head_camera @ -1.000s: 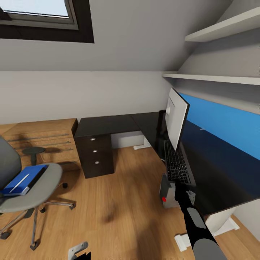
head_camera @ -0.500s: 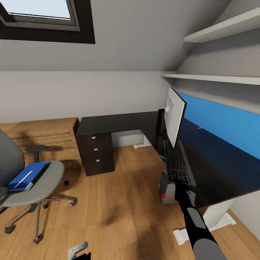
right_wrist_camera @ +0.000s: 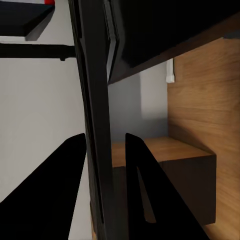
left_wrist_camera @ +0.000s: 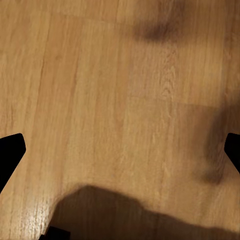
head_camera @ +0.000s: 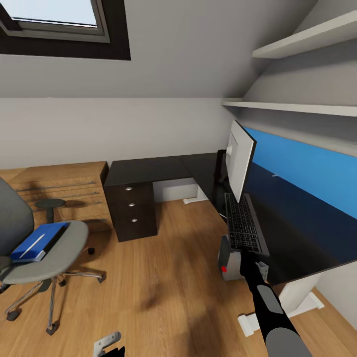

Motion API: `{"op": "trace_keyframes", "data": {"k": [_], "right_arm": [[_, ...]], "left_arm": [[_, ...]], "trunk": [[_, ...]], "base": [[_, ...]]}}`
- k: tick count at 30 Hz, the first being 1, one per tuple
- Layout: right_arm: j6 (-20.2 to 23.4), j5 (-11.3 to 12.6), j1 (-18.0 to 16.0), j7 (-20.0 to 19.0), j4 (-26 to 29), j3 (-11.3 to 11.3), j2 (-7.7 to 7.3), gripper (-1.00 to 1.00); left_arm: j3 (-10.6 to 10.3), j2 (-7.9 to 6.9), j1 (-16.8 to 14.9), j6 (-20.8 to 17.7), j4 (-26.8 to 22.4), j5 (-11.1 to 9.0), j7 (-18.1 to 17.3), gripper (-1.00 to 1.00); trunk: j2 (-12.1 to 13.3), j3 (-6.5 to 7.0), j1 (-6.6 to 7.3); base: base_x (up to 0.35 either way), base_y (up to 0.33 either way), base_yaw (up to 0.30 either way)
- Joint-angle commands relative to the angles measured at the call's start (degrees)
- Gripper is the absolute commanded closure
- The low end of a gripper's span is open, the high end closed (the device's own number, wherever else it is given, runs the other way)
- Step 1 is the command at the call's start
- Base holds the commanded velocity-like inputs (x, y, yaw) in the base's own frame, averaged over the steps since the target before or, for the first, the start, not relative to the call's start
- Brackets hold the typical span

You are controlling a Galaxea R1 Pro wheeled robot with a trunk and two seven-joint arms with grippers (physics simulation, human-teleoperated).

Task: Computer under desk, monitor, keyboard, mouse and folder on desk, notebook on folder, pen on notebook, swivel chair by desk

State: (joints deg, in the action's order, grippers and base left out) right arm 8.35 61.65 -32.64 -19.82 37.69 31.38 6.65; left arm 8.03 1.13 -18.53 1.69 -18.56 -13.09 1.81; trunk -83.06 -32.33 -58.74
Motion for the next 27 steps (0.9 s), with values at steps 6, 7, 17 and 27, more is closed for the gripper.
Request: {"op": "trace_keyframes", "data": {"k": [6,7,17,27], "right_arm": [[0.62,0.73,-0.06,-0.24,0.01,0.42,0.08,1.0],[0.62,0.74,-0.06,-0.25,0.01,0.43,0.08,1.0],[0.62,0.75,-0.06,-0.23,0.01,0.43,0.05,1.0],[0.62,0.75,-0.06,-0.22,0.04,0.43,0.03,1.0]], "left_arm": [[-0.04,0.01,-0.02,0.16,0.02,-0.54,0.12,-1.0],[-0.03,0.01,-0.01,0.16,0.02,-0.54,0.12,-1.0],[-0.03,0.01,-0.01,0.16,0.02,-0.54,0.12,-1.0],[-0.04,0.01,-0.01,0.16,0.02,-0.54,0.12,-1.0]], "trunk": [[-0.03,0.02,0.0],[-0.03,0.06,0.0],[-0.03,0.63,0.0],[-0.03,1.16,0.0]], "base": [[0.0,0.0,0.036],[0.0,0.0,0.123],[0.0,0.0,0.165],[0.0,0.0,0.161]]}}
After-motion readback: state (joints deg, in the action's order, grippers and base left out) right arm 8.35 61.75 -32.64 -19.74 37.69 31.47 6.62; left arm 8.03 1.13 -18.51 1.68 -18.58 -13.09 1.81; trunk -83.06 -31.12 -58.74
